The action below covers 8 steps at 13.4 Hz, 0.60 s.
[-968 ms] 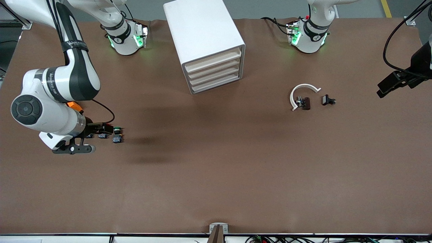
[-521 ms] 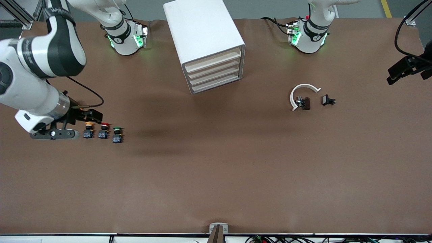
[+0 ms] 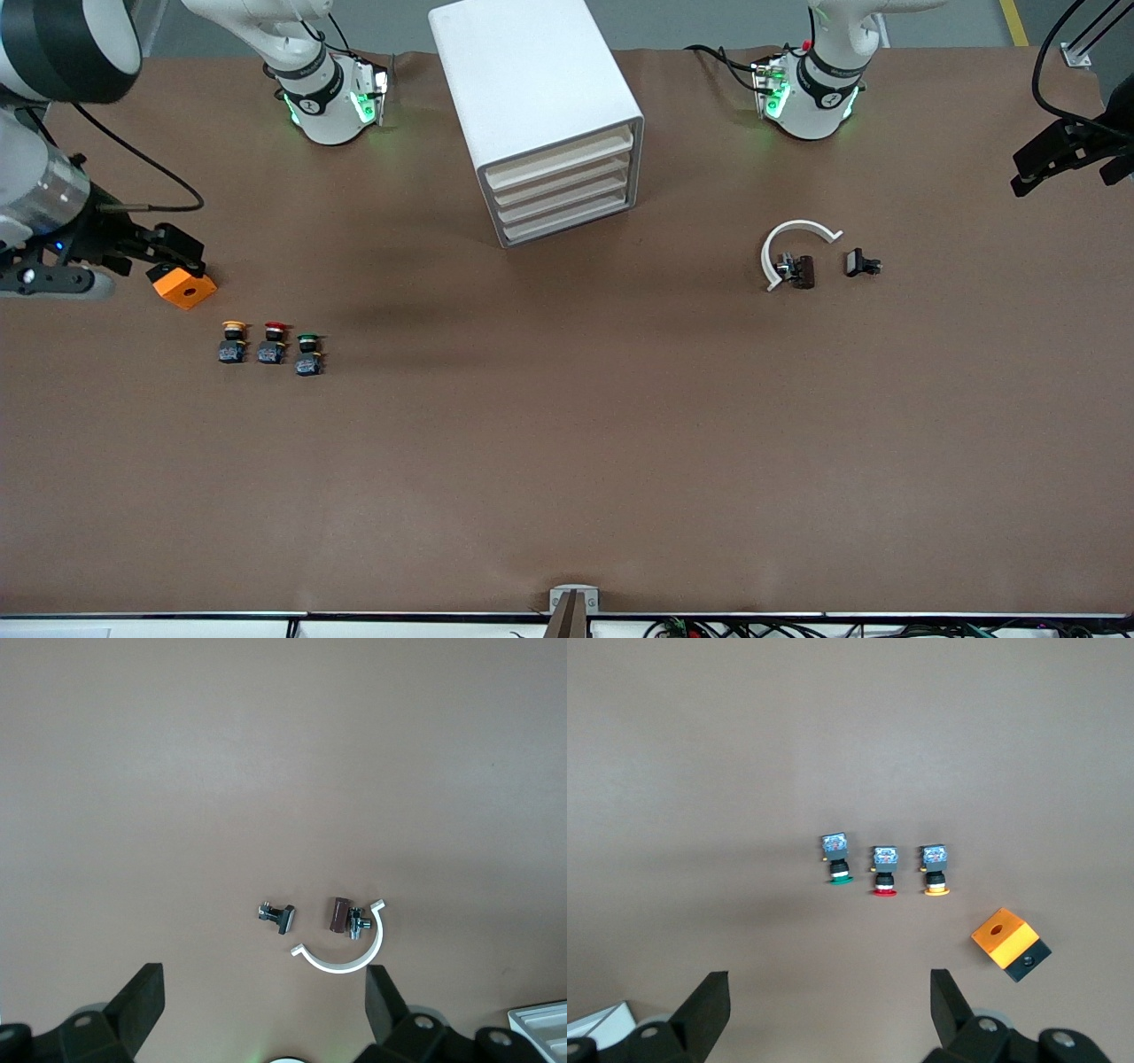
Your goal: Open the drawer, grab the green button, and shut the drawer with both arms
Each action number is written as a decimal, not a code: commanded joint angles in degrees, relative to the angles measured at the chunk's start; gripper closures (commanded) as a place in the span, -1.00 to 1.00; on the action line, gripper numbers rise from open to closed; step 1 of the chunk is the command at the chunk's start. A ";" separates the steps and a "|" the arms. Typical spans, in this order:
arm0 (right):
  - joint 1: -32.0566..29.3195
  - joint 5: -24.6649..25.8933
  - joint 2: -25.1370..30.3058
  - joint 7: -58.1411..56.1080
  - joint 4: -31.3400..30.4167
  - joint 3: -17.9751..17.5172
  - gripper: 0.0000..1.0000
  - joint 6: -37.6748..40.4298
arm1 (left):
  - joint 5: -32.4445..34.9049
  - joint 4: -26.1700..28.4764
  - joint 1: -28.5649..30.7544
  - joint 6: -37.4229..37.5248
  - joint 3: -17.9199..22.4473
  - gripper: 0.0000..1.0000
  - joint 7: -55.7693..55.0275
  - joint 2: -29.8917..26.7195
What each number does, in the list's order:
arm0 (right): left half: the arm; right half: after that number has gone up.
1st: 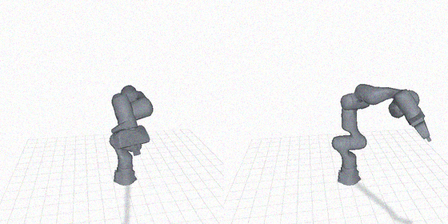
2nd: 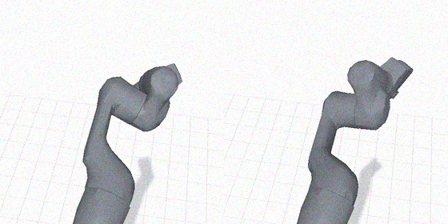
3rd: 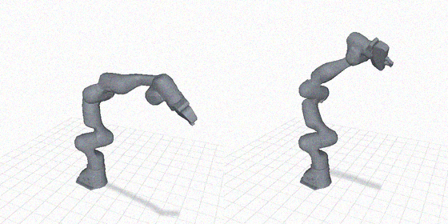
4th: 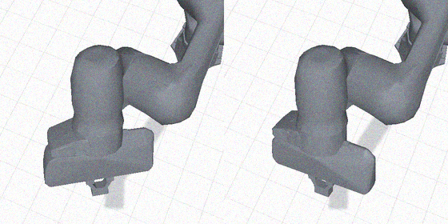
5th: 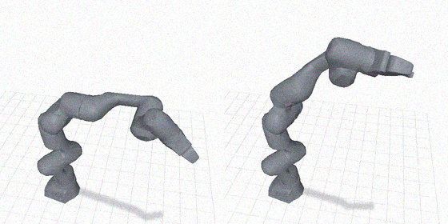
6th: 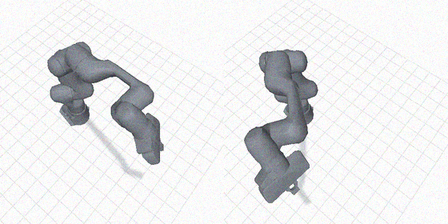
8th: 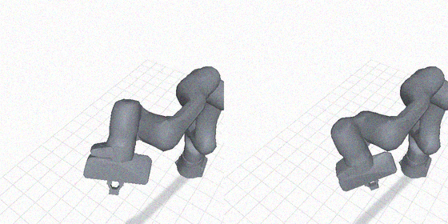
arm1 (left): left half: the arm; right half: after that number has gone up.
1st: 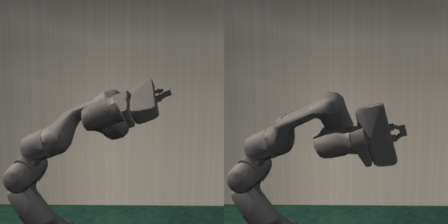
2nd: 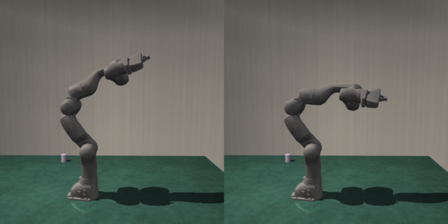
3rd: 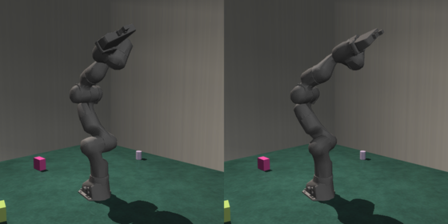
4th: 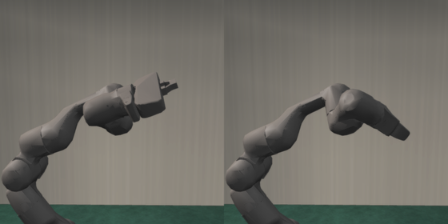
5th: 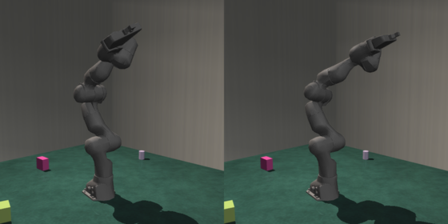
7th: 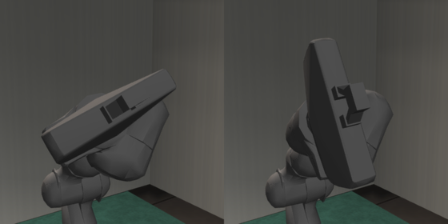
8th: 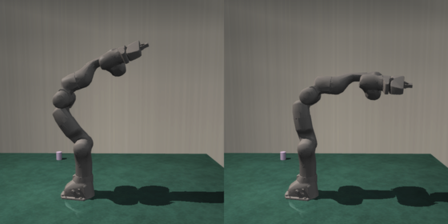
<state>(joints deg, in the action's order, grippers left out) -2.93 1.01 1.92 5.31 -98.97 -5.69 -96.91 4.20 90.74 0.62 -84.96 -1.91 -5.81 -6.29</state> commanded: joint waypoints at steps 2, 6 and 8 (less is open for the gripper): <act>0.46 -1.45 8.09 -0.56 -5.27 1.99 -1.00 -0.12 | -0.24 1.98 -0.27 -0.65 -0.55 -1.00 0.28 -1.36; 0.39 -1.53 8.54 -1.35 -1.59 3.58 -1.00 2.76 | -0.33 6.37 -0.27 -5.38 -1.25 -1.00 0.19 -3.64; 0.39 -1.45 8.54 -1.35 1.05 3.49 -1.00 6.11 | -0.94 6.55 -0.27 -5.66 -1.26 -1.00 0.19 -3.56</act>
<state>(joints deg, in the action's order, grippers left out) -2.91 0.35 10.20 4.73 -100.27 -2.57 -93.59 4.06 94.95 0.09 -89.16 -2.82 -5.77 -7.74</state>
